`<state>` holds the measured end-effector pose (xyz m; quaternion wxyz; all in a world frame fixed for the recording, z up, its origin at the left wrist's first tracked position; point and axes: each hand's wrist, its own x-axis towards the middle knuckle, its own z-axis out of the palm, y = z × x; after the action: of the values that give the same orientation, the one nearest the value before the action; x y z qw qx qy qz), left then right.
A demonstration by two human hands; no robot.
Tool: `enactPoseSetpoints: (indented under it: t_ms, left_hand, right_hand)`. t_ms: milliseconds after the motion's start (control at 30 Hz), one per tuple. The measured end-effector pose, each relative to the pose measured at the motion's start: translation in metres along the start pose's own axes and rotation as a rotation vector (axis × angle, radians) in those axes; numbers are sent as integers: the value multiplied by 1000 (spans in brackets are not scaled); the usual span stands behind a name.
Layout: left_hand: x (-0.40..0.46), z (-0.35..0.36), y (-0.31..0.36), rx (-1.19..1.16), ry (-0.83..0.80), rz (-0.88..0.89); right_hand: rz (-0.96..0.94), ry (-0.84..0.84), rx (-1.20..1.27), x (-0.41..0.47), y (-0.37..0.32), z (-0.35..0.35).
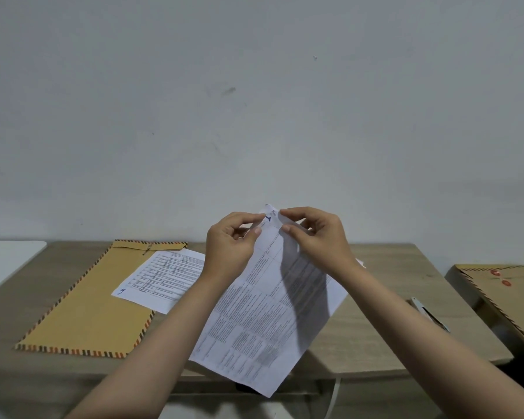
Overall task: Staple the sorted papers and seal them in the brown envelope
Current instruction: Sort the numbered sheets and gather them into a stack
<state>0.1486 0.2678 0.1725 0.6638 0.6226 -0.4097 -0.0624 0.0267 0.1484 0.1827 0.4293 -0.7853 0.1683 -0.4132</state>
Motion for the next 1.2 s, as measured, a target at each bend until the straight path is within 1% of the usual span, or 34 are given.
enactPoseSetpoints:
  t_ms: [67,133,200,300,467,567,633,767,900,1033,1133,1200]
  left_hand:
    - [0,-9,-1,-32,-12,-94]
    - [-2,-20,-6,-16,-10,-120]
    - [-6,-33,-10,13,10,-144]
    - [-15,-58,-20,61,83,-200]
    - [-38,-117,-46,139,261,-331]
    - [-56,-160,-61,179,319,-434]
    - [-66,-191,-73,195,362,-467]
    - [-76,-245,-92,413,410,-486]
    - [-78,-287,-113,392,439,-577]
    - [-76,-318,-130,385,380,-589]
    - [-72,-333,-143,381,343,-606]
    - [-67,-338,-150,376,323,-609]
  right_hand:
    - [9,-8,21,3,-1,4]
    - [24,-47,53,7,-3,12]
    - [54,-120,83,13,-4,24]
    - [112,-256,91,22,0,55]
    - [141,-503,28,27,11,139]
    - [148,-648,32,28,18,197]
    - [152,-734,36,31,24,235]
    - [145,-824,18,39,42,311]
    - [69,-934,-210,48,71,373]
    - [29,-1103,-443,60,101,406]
    - [-123,-1184,-667,67,106,415]
    - [-274,-1162,-862,71,101,417]
